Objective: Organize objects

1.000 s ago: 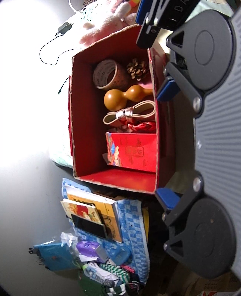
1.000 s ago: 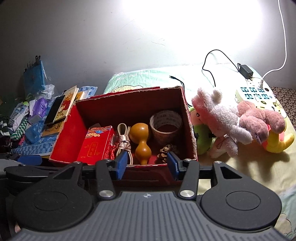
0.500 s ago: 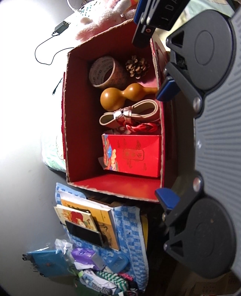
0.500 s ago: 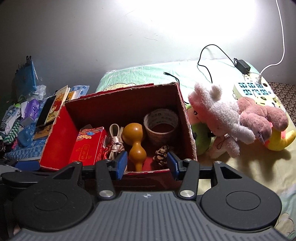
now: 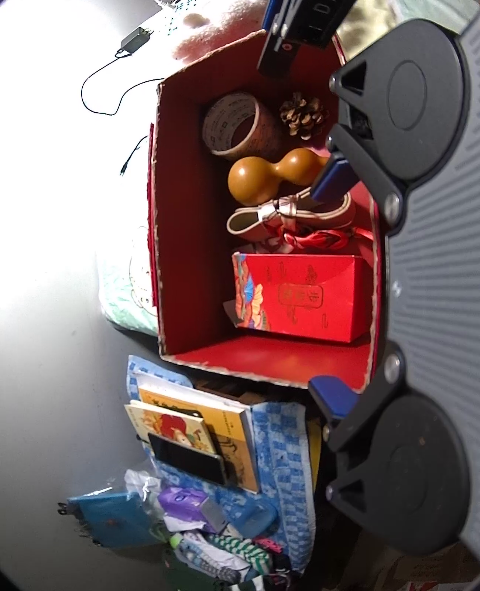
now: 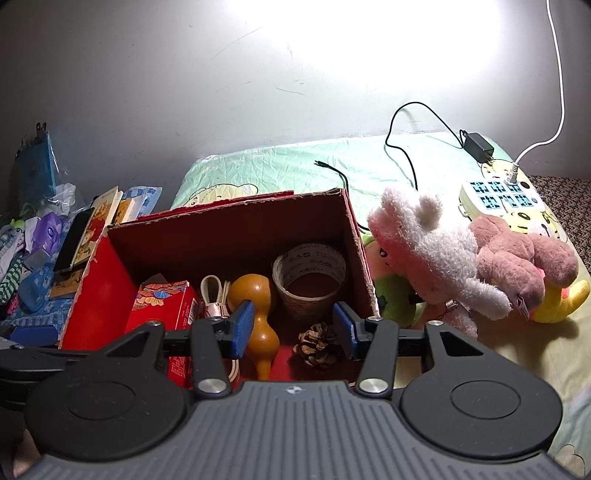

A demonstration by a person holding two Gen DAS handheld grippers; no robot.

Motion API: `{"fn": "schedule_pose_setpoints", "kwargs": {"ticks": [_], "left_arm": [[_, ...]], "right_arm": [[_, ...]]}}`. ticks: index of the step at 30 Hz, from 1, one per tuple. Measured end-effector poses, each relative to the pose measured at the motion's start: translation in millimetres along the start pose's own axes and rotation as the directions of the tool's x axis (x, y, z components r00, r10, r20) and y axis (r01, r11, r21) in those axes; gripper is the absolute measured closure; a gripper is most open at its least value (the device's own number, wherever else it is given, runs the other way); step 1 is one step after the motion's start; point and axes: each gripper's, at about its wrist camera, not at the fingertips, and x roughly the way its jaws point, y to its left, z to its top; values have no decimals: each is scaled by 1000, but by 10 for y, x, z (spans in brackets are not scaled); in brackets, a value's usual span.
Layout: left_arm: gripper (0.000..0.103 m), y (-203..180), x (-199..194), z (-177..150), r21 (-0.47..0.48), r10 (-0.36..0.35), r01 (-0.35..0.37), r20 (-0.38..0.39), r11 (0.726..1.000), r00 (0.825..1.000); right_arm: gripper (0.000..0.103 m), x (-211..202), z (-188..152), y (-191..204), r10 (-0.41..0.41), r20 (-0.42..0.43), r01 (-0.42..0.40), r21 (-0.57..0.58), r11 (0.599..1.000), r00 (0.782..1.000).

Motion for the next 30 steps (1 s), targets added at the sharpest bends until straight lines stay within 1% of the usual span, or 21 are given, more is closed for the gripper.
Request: {"fn": "schedule_pose_setpoints", "kwargs": {"ticks": [7,18,27,30], "left_arm": [[3,-2,36,12,3,7,-7,6,1000,1000],[3,-7,188,14,20,8,-7,-14,1000,1000],[3,-17,293,32,30,4,-3,-26,1000,1000],[3,-19,314,34,28,-1,2,-29,1000,1000]], "right_arm": [[53,8,90,46,-3,30,4,-24,1000,1000],[53,193,42,2,0,-17,0,5,1000,1000],[52,312,50,51,3,-44,-4,-15,1000,999],[47,322,45,50,15,-49,-16,-14,1000,999]]}}
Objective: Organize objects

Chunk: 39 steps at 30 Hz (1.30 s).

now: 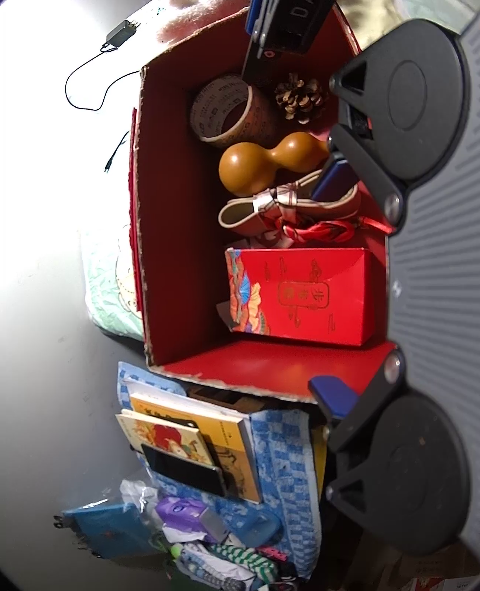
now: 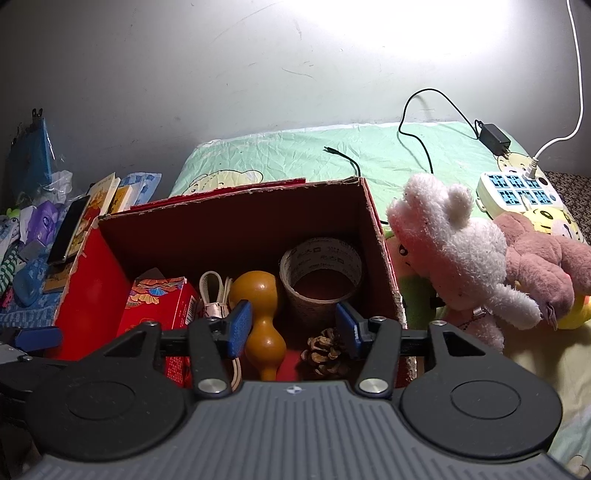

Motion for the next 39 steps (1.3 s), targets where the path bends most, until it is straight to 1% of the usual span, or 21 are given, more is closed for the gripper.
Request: {"fn": "schedule_pose_setpoints", "kwargs": {"ticks": [2,3,5,6,11,15,21,28,39], "left_arm": [[3,-4,15,1,0,-3,3,-3,1000,1000],[3,-7,21,0,1,-4,4,-4,1000,1000],[3,-10,30,-2,2,-6,6,-4,1000,1000],[3,-13,34,-3,4,-6,6,-4,1000,1000],[3,-13,62,-11,9,-8,8,-11,1000,1000],[3,-20,81,-21,15,-5,5,-13,1000,1000],[3,-12,102,-27,15,-1,1,-18,1000,1000],[3,-25,116,-28,19,7,-7,-21,1000,1000],[3,-63,140,-42,32,7,-6,-29,999,1000]], "right_arm": [[45,-4,-5,-3,2,6,-2,2,1000,1000],[45,-5,-4,1,-2,8,2,-1,1000,1000],[40,-10,-7,5,-14,17,14,-7,1000,1000],[40,-17,-12,0,-19,24,19,-11,1000,1000],[40,-32,-14,-10,0,24,0,-8,1000,1000],[40,-18,-11,-22,0,18,0,2,1000,1000],[40,6,-10,-57,-22,10,22,13,1000,1000],[41,11,-17,-48,-79,21,79,-9,997,997],[41,30,-41,-87,-57,1,57,14,998,998]]}}
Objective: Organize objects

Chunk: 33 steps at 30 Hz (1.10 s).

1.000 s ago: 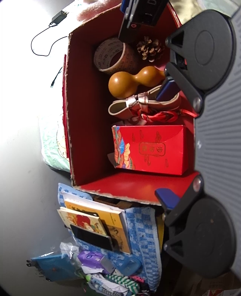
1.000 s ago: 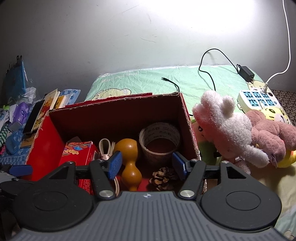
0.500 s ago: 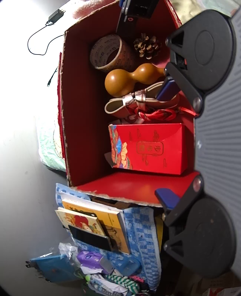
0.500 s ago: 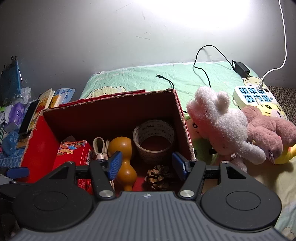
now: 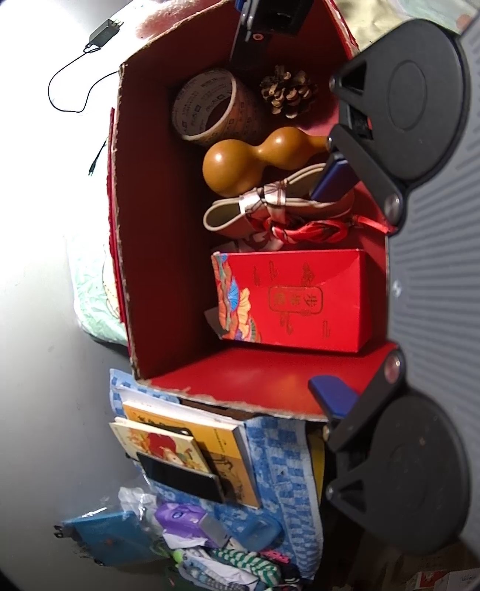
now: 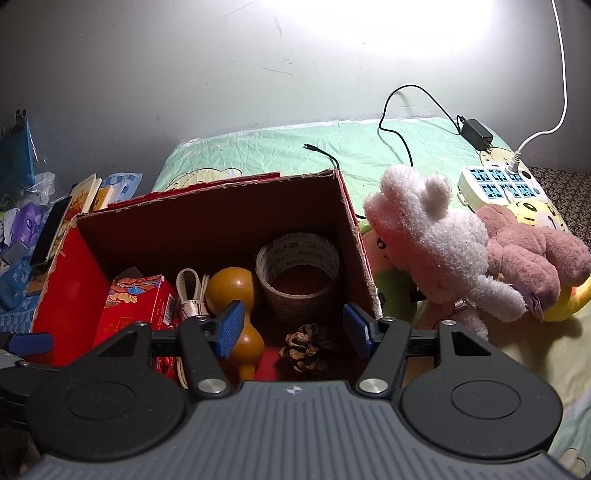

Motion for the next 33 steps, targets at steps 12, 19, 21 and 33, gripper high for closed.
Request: {"fn": "schedule_pose_setpoints", "kwargs": {"ticks": [12,19,21,33], "left_arm": [[3,11,17,-19,-9,4,-4,-10,1000,1000],[3,0,25,-26,-8,-9,9,-19,1000,1000],[3,-3,29,-27,-10,-13,13,-22,1000,1000],[3,-8,26,-34,-6,-18,18,-23,1000,1000]], "right_arm": [[41,-7,0,-21,17,0,-17,15,1000,1000],[41,-6,-1,-51,17,-2,-17,31,999,1000],[41,-8,-4,-50,18,-2,-18,32,999,1000],[41,-11,-14,-48,24,0,-24,32,999,1000]]}}
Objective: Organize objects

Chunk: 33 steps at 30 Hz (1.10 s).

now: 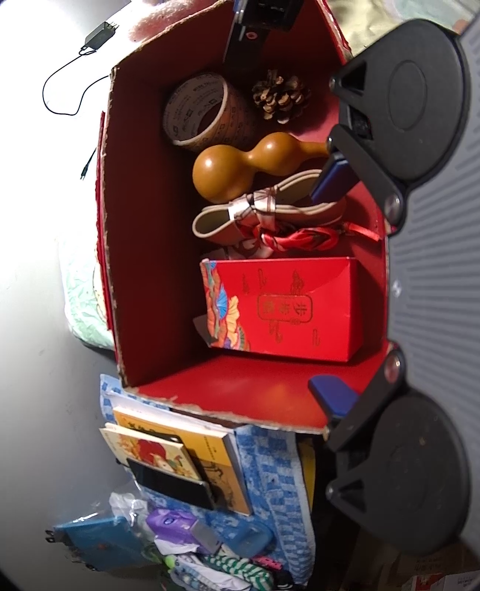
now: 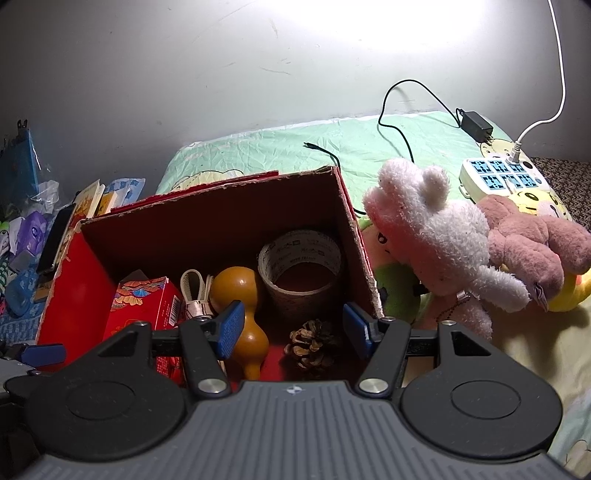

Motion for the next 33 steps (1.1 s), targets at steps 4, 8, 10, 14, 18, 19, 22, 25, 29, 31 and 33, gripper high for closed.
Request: {"fn": "schedule_pose_setpoints", "kwargs": {"ticks": [4,8,10,14,18,19,22,25,29,31,33], "left_arm": [[3,3,0,-2,0,0,0,0,1000,1000],[3,-9,-14,22,6,4,-4,12,1000,1000],[3,2,-40,58,5,11,-11,29,1000,1000],[3,37,-84,126,2,35,-35,65,999,997],[3,92,-109,173,-9,38,-37,81,999,996],[3,100,-124,182,-12,36,-35,87,999,996],[3,111,-181,201,-15,30,-29,108,999,994],[3,100,-251,190,-7,20,-19,137,1000,990],[3,78,-350,142,2,-1,1,163,1000,987],[3,76,-395,110,5,-6,5,169,1000,986],[3,66,-440,64,7,-6,5,168,1000,986]], "right_arm": [[41,4,2,0,1,-1,-1,0,1000,1000],[41,4,3,-3,-1,1,1,0,1000,1000],[41,-8,4,-8,-4,7,4,-1,1000,1000],[41,-43,13,-23,-20,34,20,3,1000,999],[42,-73,19,-49,-35,53,34,12,999,998],[42,-80,16,-49,-35,54,35,11,999,998],[42,-108,12,-55,-33,62,33,11,999,998],[42,-178,-3,-49,-25,84,24,8,1000,996],[42,-291,-44,-47,-7,111,7,5,1000,994],[42,-337,-71,-37,-6,108,6,-4,1000,994],[42,-390,-107,-21,2,102,-1,-13,1000,995]]}}
